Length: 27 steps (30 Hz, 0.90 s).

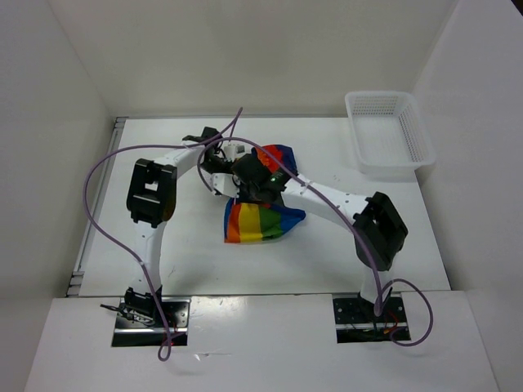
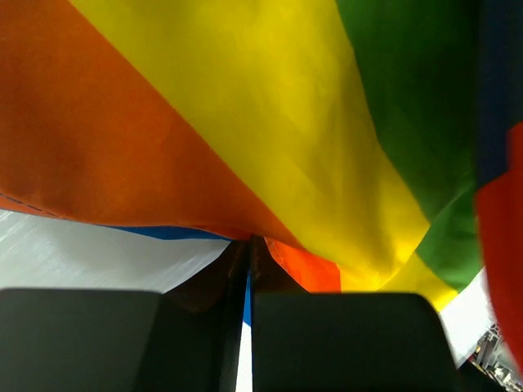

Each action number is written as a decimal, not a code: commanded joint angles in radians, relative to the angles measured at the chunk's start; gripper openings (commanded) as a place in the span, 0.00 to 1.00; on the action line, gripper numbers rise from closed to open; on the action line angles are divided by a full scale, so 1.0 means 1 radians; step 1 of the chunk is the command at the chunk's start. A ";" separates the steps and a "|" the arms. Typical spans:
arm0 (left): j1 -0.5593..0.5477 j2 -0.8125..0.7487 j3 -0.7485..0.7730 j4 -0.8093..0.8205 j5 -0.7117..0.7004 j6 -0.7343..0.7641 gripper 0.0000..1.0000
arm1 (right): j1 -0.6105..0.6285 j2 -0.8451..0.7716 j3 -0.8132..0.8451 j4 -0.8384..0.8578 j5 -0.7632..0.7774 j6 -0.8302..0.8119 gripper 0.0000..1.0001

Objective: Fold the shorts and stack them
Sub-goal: Fold the shorts

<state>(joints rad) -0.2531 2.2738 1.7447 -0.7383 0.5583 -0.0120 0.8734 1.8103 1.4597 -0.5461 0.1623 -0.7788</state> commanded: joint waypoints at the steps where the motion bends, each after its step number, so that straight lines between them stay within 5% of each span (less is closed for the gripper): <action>1: -0.014 0.075 0.007 0.013 -0.006 0.012 0.07 | 0.027 0.021 0.082 0.020 -0.009 0.024 0.00; 18: -0.014 0.027 -0.011 0.022 -0.076 0.012 0.07 | 0.038 0.080 0.333 -0.066 -0.061 0.047 0.00; 27: -0.014 -0.002 -0.002 0.022 -0.191 0.012 0.06 | 0.079 0.185 0.220 -0.043 -0.102 0.090 0.00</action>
<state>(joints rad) -0.2607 2.2784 1.7542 -0.7399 0.5430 -0.0315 0.9398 1.9423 1.7203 -0.5980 0.0895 -0.7166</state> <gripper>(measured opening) 0.063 0.115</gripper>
